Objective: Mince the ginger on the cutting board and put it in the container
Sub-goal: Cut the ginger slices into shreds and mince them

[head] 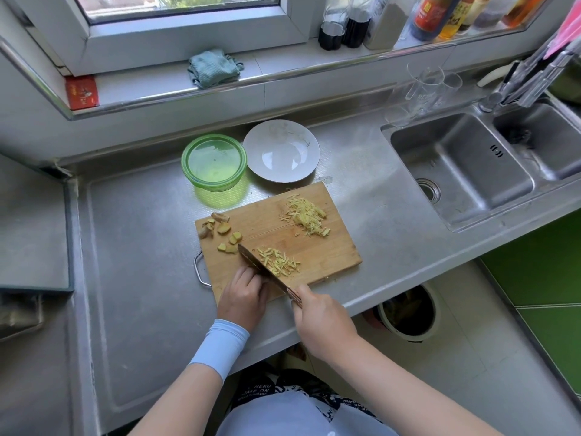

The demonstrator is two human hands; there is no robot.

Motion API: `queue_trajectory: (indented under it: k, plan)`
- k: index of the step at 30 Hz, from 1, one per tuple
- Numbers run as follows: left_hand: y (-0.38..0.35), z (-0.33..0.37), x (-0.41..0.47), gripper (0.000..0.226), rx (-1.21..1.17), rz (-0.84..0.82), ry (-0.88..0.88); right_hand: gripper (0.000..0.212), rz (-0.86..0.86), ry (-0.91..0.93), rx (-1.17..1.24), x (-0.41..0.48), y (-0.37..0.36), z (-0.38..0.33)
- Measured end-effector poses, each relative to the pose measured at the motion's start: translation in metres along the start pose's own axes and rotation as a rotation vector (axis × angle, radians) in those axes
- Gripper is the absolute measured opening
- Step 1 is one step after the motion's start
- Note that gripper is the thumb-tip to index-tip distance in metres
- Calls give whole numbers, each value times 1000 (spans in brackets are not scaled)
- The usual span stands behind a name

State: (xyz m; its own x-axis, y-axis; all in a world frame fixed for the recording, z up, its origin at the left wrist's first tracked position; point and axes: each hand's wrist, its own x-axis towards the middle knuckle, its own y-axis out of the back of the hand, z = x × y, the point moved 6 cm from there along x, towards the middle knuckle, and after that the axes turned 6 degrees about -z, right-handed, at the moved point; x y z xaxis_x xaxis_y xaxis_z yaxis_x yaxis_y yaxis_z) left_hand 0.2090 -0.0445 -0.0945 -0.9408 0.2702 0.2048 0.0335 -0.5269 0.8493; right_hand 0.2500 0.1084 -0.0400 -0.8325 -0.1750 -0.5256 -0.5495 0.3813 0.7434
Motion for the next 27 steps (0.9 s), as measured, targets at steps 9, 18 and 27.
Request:
queue_trajectory:
  k: [9, 18, 27]
  plan:
    - [3, 3, 1, 21, -12, 12, -11, 13, -7, -11, 16, -18, -1, 8]
    - [5, 4, 2, 19, -20, -4, 20, 11, 7, 10, 72, 2, 0, 0]
    - [14, 1, 15, 7, -110, 23, 135, 15, 38, -75, 200, -11, 19, 26]
